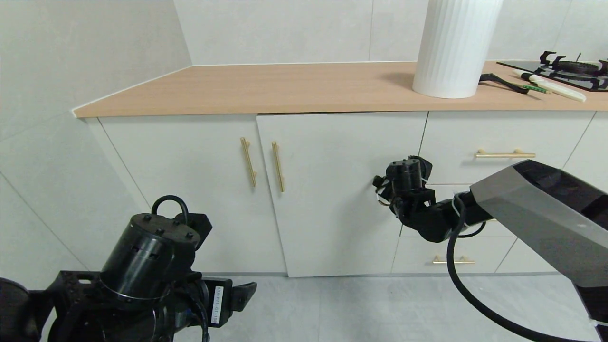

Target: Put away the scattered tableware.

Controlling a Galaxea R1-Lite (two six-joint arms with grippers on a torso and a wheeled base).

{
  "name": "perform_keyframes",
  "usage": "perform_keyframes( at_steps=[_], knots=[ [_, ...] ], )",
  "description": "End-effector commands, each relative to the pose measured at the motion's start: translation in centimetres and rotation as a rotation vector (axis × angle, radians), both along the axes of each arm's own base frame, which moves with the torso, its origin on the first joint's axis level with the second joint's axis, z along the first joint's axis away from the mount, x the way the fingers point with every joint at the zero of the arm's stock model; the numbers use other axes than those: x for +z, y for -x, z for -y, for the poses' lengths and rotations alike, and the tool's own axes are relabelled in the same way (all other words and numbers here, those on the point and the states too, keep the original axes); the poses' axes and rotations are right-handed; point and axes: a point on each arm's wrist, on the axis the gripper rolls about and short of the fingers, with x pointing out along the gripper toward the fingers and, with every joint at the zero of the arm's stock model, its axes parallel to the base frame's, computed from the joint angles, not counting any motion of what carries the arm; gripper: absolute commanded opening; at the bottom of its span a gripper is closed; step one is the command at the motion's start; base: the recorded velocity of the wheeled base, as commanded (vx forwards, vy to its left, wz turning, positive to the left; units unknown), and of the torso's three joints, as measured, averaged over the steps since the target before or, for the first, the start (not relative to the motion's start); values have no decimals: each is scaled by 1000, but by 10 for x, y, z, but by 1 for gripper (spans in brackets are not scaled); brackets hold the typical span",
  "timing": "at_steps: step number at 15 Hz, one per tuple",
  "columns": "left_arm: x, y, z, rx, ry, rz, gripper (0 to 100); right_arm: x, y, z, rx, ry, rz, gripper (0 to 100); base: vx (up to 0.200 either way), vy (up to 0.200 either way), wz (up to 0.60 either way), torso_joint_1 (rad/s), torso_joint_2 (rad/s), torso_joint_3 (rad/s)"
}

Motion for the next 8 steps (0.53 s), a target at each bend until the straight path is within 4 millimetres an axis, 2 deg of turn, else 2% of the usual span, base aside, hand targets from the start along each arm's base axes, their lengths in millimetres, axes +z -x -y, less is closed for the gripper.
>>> perform_keyframes(
  at_steps=[1, 8],
  knots=[
    [0, 0, 0, 0, 0, 0, 100, -7, -5, 6, -15, 5, -10, 100, 0, 0, 0, 0, 0, 0],
    [-1, 0, 0, 0, -1, -1, 100, -2, -4, 9, -25, 8, -2, 100, 0, 0, 0, 0, 0, 0]
  ],
)
